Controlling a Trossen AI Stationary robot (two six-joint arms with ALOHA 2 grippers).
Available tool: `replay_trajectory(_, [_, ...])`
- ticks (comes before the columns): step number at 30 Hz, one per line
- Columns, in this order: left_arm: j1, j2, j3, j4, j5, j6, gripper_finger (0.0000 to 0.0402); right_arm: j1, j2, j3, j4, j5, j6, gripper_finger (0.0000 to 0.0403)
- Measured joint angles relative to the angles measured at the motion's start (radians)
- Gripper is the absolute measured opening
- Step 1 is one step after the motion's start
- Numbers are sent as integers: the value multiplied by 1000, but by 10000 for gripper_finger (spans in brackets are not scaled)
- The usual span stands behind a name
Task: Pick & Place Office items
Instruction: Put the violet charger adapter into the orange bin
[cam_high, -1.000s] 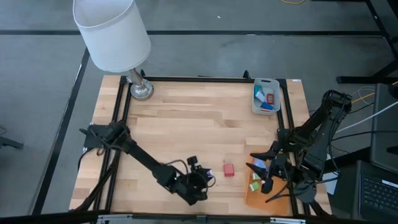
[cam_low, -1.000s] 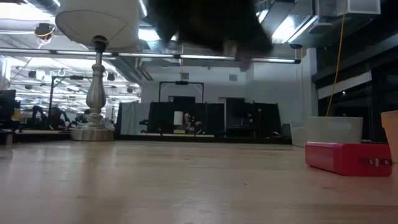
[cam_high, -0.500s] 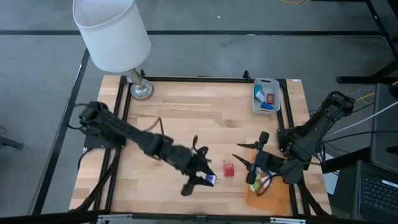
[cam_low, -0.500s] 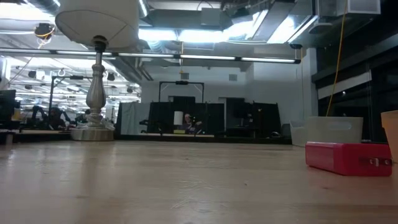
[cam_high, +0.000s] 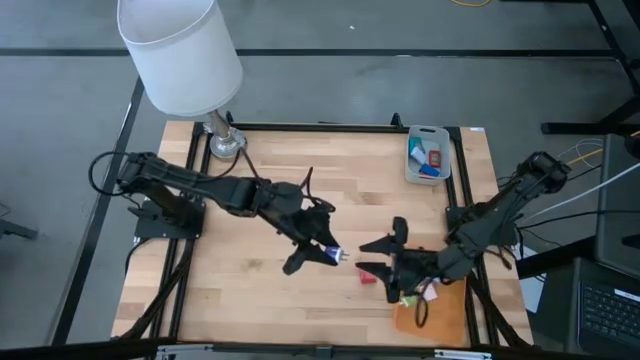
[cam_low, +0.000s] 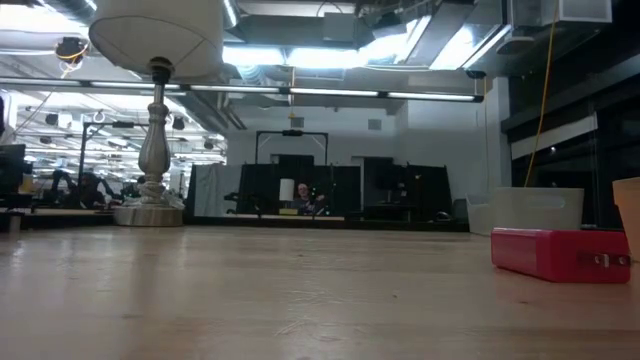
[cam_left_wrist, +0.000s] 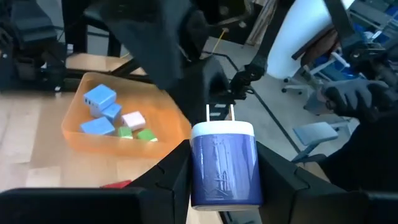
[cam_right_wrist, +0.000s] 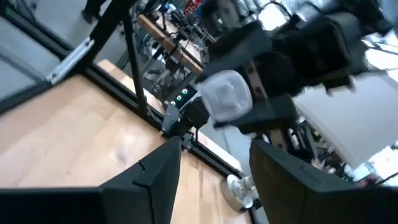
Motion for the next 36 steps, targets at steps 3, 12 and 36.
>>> replay_trajectory(3, [18, 2, -1, -2, 20, 0, 125, -17, 27, 0, 60, -3, -41, 190])
replay_trajectory(12, [29, 2, -1, -1, 30, 23, 125, -22, 31, 51, 46, 20, 17, 191])
replay_trajectory(36, [52, 77, -1, 86, 100, 22, 125, -97, 97, 103, -26, -108, 50, 249])
